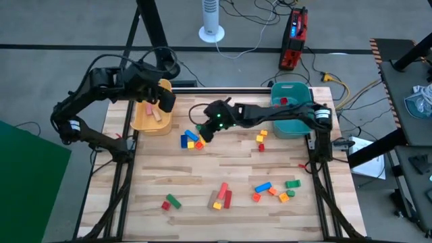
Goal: Sort blocks by size
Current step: Put the yellow block into the yellow bin
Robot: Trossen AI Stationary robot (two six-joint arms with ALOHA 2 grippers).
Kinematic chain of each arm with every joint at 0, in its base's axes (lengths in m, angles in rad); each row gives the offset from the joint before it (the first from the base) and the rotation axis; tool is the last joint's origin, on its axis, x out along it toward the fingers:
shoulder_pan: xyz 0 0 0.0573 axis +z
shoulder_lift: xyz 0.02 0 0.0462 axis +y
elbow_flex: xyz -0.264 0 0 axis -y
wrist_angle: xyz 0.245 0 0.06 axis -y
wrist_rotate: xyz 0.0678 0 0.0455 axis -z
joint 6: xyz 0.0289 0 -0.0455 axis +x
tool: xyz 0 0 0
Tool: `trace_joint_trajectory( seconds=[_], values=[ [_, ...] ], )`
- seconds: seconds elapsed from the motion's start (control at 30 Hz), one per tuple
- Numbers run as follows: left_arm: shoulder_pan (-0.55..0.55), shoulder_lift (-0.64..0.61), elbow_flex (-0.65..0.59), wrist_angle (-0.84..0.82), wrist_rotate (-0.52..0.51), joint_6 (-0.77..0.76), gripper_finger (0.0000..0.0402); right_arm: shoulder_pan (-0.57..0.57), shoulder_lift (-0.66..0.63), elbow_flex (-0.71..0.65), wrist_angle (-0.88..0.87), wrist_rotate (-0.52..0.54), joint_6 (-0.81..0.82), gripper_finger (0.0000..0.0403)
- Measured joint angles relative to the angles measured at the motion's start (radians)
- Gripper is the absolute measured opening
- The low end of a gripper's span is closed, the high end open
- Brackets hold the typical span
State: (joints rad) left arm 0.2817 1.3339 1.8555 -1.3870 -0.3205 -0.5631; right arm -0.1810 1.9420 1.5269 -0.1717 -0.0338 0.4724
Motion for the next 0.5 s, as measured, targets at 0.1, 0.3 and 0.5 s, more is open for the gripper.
trace_joint_trajectory(
  seconds=[0.1, 0.3, 0.5],
  values=[
    [0.000, 0.000, -0.005, 0.001, -0.004, 0.001, 0.0263, 0.000, 0.074, 0.001, 0.050, 0.000, 0.001, 0.0012],
    [0.000, 0.000, -0.005, 0.003, -0.004, 0.001, 0.0262, -0.001, 0.179, 0.008, 0.046, -0.027, 0.027, 0.0012],
    [0.000, -0.001, -0.005, 0.003, -0.004, 0.003, 0.0262, 0.000, 0.190, 0.013, 0.000, -0.036, 0.033, 0.0012]
  ],
)
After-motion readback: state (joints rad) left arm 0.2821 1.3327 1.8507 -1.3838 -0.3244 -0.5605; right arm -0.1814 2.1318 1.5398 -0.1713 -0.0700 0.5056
